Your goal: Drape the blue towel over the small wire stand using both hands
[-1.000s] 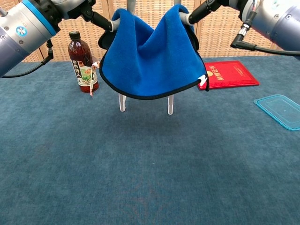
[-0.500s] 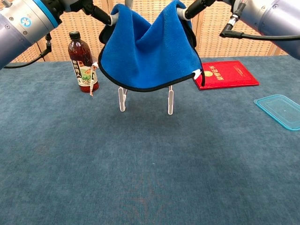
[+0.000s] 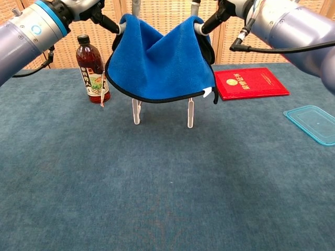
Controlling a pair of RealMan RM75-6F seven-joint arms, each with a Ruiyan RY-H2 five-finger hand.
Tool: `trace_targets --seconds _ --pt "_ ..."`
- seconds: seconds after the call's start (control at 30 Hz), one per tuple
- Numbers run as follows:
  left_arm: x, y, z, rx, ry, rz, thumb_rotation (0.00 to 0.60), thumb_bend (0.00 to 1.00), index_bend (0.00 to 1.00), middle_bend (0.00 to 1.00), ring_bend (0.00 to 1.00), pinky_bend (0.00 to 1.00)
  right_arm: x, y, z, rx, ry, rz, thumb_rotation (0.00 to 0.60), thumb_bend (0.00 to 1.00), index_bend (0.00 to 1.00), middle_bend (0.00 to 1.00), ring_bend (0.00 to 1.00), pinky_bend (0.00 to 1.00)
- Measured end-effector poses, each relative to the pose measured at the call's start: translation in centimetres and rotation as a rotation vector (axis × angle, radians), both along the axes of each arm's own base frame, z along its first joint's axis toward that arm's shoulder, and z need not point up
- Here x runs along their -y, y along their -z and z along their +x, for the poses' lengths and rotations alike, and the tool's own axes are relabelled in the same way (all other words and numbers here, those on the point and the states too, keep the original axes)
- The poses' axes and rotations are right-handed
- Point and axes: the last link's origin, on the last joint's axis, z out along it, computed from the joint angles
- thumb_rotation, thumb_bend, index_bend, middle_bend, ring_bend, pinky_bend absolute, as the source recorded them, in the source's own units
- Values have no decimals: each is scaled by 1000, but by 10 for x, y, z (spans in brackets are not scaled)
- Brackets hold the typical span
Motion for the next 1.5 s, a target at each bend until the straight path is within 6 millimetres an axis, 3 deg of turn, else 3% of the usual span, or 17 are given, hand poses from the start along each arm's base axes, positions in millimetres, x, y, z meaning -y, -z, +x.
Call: trace_targets --seconds 0.83,1.5 --pt "-10 18 -32 19 -125 -44 600 430 721 0 0 0 16 18 -38 -43 84 24 600 492 616 278 80 123" --pt "-14 24 -54 2 -210 -66 600 430 721 0 0 0 18 22 -50 -54 105 32 600 492 616 278 80 124"
